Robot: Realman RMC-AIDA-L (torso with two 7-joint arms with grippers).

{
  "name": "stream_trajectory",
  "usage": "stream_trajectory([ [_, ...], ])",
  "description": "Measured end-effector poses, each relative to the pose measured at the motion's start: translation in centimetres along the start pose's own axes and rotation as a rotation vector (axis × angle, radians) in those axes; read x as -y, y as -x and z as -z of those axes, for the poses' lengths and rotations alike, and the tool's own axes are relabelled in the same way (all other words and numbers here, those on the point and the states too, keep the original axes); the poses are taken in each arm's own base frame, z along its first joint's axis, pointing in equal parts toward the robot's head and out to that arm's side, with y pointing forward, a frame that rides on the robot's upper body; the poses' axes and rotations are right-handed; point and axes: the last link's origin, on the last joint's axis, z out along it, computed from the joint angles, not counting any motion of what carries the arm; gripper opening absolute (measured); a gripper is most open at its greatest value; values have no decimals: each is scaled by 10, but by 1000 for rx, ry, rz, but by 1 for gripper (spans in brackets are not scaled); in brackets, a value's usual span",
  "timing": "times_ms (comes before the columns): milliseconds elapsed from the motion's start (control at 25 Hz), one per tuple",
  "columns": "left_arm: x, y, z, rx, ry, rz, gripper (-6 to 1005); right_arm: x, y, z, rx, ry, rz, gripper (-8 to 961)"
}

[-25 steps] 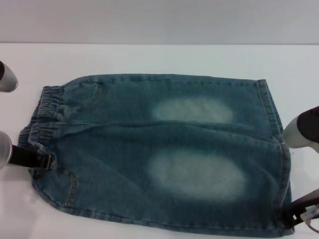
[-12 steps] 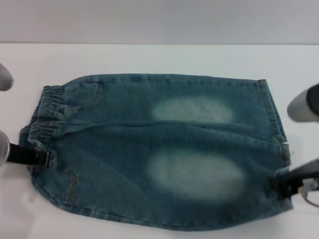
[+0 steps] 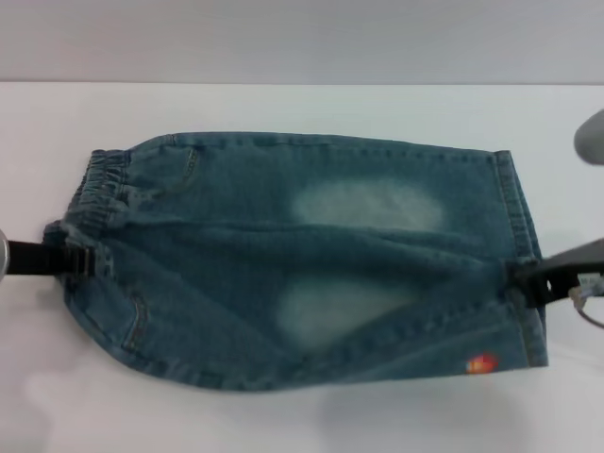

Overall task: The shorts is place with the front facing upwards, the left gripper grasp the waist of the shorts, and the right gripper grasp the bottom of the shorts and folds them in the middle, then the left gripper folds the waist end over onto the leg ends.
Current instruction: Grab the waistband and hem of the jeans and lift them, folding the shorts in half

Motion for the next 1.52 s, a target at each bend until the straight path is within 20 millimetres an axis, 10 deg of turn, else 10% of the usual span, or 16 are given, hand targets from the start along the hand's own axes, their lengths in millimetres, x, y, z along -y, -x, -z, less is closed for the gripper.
stream_trajectory([
  [1520,9,-49,-20,-452,110,203,128,55,15,1,524,-218,-95,-1],
])
